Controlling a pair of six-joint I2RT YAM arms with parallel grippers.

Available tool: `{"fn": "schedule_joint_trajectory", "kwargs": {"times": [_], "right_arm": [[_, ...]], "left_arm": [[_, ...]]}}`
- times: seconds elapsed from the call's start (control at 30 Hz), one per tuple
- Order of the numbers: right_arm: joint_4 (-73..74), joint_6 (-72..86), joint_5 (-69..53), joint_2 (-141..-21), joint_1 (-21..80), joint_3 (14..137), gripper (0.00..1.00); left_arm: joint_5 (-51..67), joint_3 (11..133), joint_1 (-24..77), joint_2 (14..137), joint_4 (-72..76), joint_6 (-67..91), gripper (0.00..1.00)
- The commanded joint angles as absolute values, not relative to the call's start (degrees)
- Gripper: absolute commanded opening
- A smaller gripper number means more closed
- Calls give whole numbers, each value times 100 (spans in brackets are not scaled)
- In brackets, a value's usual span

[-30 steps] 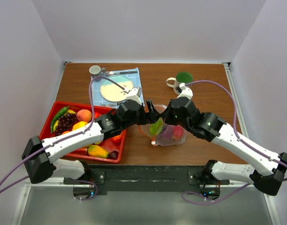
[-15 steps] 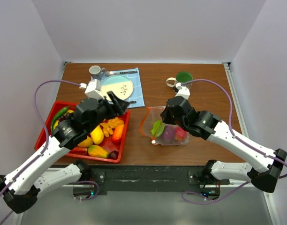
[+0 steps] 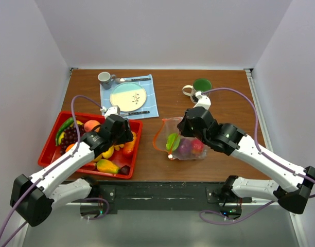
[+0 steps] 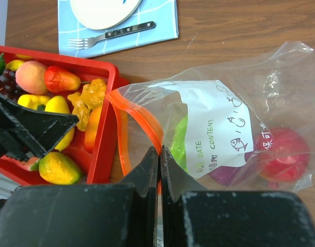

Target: Place the food in the zip-top bag and seal the zipper

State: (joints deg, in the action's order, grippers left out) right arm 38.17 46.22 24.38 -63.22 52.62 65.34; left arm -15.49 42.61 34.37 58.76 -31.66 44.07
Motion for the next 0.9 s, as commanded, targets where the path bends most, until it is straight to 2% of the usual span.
{"fn": "schedule_joint_trajectory", "kwargs": {"times": [0.0, 0.67, 0.73, 0.83, 0.87], "right_arm": [[3568, 4588, 2408, -6170, 5291, 6478, 0], [3489, 4570, 2267, -6302, 5291, 6521, 0], [3507, 4562, 2276, -6310, 5291, 6539, 0], [3516, 4553, 2285, -6328, 5291, 6565, 0], [3516, 4553, 2294, -6328, 5282, 6592, 0]], "left_arm": [[-1521, 4017, 3375, 6064, -2751, 4298, 69], [-800, 3182, 3357, 6829, -1741, 4351, 76], [-774, 3173, 3349, 6821, -1714, 4368, 74], [-730, 3182, 3357, 6733, -1757, 4368, 65], [-738, 3234, 3357, 6698, -1793, 4351, 59]]}}
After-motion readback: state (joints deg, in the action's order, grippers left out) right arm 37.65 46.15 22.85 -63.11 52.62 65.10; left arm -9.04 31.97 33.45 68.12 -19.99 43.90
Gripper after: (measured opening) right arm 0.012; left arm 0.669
